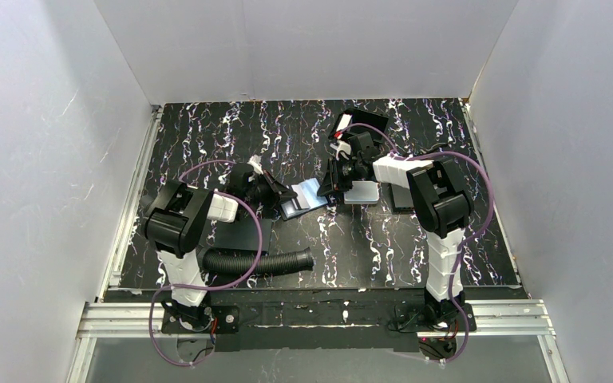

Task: Put the credit cards into the card holder
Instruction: Insert the credit card into the card holder.

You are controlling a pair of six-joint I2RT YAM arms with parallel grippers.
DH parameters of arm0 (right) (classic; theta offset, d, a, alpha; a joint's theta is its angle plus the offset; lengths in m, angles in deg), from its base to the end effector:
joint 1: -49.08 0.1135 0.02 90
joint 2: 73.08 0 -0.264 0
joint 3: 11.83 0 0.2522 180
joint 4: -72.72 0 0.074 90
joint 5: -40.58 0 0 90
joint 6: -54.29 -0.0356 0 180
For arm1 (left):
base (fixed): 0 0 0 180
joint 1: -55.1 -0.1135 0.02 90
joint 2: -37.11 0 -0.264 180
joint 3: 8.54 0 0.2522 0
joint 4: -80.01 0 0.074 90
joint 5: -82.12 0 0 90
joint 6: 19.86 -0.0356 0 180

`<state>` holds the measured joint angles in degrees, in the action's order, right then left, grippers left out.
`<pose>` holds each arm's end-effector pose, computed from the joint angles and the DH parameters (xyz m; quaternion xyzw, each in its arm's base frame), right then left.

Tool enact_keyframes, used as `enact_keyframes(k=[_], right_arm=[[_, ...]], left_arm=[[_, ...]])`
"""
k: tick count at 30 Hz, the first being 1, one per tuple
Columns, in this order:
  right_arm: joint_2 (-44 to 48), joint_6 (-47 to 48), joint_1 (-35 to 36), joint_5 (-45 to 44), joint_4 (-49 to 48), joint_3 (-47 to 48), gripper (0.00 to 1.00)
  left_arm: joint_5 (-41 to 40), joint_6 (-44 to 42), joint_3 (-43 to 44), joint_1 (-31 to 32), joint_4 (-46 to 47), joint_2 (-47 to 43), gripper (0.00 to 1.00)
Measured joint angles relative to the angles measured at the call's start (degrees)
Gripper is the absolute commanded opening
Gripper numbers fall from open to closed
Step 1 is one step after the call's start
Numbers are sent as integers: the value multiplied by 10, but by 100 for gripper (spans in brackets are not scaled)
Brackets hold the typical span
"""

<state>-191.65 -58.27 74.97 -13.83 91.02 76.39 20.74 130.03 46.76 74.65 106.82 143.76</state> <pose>0.3795 0.2072 0.1406 -0.1337 0.8873 0.3987 0.1892 0.3231 -0.1328 0.1258 -0.1556 0.8112 -0.4947 0.2701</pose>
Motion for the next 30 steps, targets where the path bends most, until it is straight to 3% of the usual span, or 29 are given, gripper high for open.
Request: enact_keyframes(k=[27,30], right_arm=[[0,0,0,0,0,0,24],[0,0,0,0,0,0,24]], left_arm=[[31,36,-1,-2,100,59,0],[35,39,4,-2,99,64,6]])
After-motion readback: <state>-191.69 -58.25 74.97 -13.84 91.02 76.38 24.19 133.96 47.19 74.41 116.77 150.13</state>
